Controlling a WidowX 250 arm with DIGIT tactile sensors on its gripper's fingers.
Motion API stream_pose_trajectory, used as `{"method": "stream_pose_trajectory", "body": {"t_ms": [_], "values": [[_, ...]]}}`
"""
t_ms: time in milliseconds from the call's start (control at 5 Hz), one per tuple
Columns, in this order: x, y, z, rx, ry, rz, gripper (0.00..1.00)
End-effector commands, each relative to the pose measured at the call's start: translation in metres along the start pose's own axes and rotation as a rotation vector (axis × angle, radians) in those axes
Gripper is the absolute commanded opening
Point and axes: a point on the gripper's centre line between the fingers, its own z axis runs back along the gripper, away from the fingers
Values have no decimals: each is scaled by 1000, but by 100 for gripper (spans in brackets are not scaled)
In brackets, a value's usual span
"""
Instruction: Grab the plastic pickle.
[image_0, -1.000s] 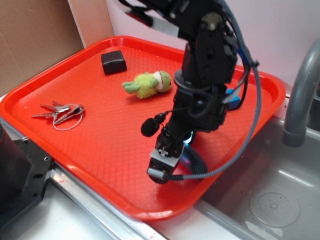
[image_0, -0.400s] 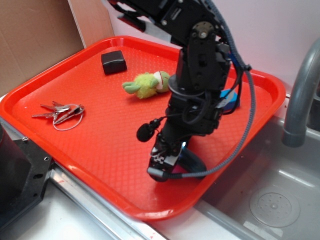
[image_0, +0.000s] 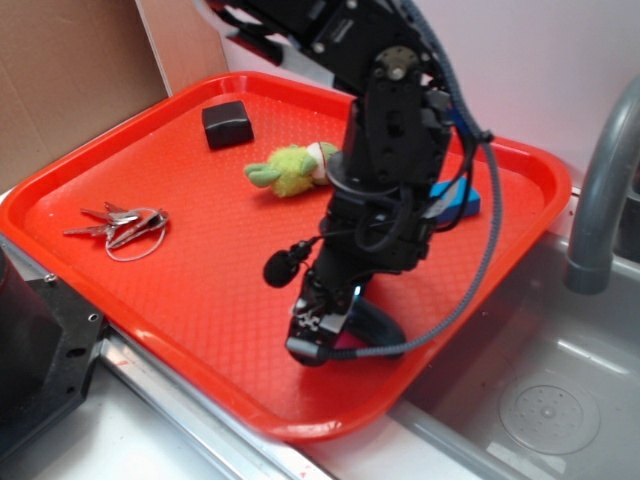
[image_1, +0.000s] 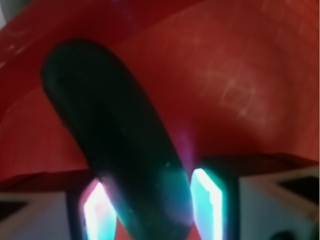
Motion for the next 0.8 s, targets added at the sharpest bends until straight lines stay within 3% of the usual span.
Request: {"method": "stream_pose_trajectory", "body": {"t_ms": [0, 200, 400, 600], "values": [[-45, -44, 99, 99, -190, 436, 0], [-89, -90, 133, 14, -349, 670, 0], [-126, -118, 169, -35, -476, 907, 0], [-125, -119, 218, 38, -486, 1042, 0]]}}
